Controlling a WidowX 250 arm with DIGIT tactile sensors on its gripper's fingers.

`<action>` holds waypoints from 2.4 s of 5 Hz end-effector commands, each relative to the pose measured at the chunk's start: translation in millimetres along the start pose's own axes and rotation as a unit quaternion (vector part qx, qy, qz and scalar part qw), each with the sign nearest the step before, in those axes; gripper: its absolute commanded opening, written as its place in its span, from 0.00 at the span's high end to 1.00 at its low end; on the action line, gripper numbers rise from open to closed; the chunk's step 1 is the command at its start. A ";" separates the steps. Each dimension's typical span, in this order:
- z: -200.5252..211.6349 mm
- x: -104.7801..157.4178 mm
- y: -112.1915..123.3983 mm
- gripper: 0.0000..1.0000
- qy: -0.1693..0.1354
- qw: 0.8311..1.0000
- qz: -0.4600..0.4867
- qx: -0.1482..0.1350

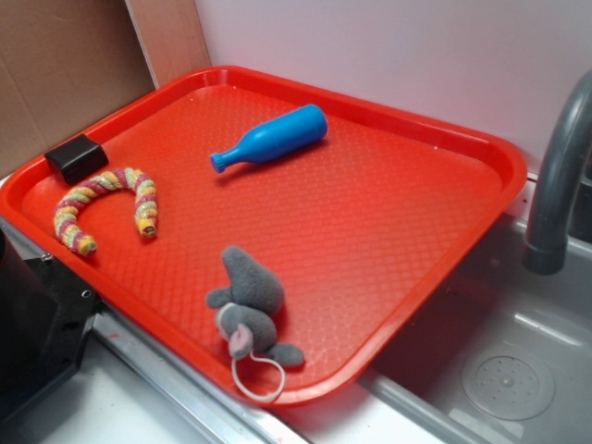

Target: Grab the multicolored rope.

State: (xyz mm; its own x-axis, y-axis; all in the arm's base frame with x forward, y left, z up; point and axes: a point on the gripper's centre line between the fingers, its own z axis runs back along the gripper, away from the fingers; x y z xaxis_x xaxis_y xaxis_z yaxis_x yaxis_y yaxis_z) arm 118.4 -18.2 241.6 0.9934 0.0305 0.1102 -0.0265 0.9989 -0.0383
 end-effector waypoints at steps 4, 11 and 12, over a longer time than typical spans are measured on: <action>-142.2 22.4 73.6 0.00 0.036 0.945 0.321 0.050; -219.2 28.1 44.0 1.00 0.049 0.952 0.304 0.007; -170.9 36.3 40.4 1.00 0.006 0.973 0.229 0.006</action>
State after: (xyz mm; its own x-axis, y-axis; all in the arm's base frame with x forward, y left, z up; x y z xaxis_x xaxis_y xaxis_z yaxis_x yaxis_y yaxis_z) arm 172.5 14.6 68.7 0.8767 0.4797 0.0360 -0.4771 0.8767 -0.0610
